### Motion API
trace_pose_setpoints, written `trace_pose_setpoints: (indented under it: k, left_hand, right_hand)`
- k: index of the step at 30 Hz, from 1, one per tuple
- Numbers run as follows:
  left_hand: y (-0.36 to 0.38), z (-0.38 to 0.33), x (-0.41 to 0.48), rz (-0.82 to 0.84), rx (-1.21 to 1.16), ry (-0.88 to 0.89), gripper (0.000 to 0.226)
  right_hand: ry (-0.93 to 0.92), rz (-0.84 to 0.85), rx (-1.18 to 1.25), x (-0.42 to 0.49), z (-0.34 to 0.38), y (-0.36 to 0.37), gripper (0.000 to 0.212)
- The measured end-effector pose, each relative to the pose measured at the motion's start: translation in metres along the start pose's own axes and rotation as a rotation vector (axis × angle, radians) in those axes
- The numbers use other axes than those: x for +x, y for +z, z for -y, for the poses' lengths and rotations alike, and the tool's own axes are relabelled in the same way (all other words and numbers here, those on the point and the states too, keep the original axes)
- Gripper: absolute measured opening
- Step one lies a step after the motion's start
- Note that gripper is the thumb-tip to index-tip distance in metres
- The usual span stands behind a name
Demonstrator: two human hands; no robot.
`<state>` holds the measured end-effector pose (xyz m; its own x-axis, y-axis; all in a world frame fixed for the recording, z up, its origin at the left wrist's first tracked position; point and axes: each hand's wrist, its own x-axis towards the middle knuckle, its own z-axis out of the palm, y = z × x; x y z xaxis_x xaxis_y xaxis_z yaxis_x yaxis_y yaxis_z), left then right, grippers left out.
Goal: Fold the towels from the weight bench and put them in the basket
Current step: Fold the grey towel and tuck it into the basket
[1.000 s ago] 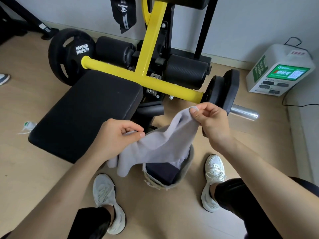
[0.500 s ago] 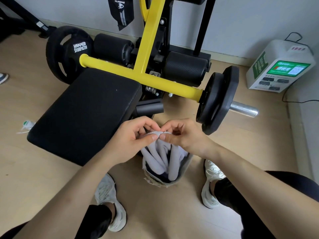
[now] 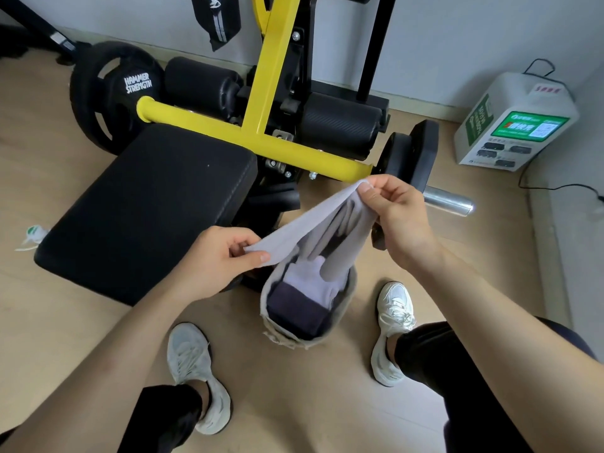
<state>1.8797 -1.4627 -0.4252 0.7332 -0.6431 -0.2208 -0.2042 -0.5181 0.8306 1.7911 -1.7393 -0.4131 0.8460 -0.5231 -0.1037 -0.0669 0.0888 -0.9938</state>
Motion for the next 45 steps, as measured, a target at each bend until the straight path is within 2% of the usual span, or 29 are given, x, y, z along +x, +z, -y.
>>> trace_pose_setpoints:
  k: [2, 5, 8, 14, 20, 25, 29, 32, 36, 39, 43, 45]
  left_hand:
    - [0.004, -0.005, 0.001, -0.091, -0.100, -0.017, 0.007]
    - [0.013, -0.016, 0.001, -0.312, -0.311, -0.075, 0.004]
    - [0.020, -0.022, 0.002, -0.395, -0.471, -0.059, 0.006]
    - [0.035, -0.028, 0.006, -0.321, -0.613, -0.132, 0.012]
    - [0.051, -0.033, 0.001, -0.276, -0.580, -0.117, 0.014]
    - [0.055, -0.038, -0.004, -0.300, -0.604, -0.165, 0.013]
    - [0.060, -0.042, -0.007, -0.331, -0.655, -0.188, 0.011]
    - [0.061, -0.045, -0.009, -0.316, -0.673, -0.162, 0.011]
    - [0.058, -0.050, -0.011, -0.265, -0.776, -0.123, 0.029]
    - [0.056, -0.048, -0.012, -0.212, -0.726, -0.085, 0.029]
    - [0.050, -0.046, -0.011, -0.182, -0.652, -0.038, 0.026]
    - [0.046, -0.045, -0.011, -0.198, -0.542, 0.012, 0.024]
  right_hand:
    - [0.018, -0.026, -0.013, 0.000, 0.002, -0.003, 0.014]
    - [0.061, -0.017, 0.009, -0.001, 0.000, -0.003, 0.014]
    - [0.050, -0.026, -0.042, 0.003, -0.008, -0.005, 0.023]
    - [0.093, 0.064, -0.011, 0.002, -0.019, 0.008, 0.014]
    - [0.126, 0.169, 0.058, -0.016, -0.026, 0.030, 0.005]
    - [-0.032, 0.275, -0.009, -0.032, -0.023, 0.042, 0.005]
    - [-0.143, 0.246, -0.067, -0.039, -0.020, 0.043, 0.005]
    - [-0.205, 0.267, -0.198, -0.042, -0.020, 0.043, 0.008]
    - [-0.268, 0.315, -0.330, -0.042, -0.018, 0.039, 0.018]
    - [-0.296, 0.294, -0.396, -0.043, -0.017, 0.039, 0.023]
    - [-0.304, 0.286, -0.385, -0.041, -0.017, 0.037, 0.013]
    - [-0.287, 0.296, -0.351, -0.039, -0.017, 0.035, 0.010]
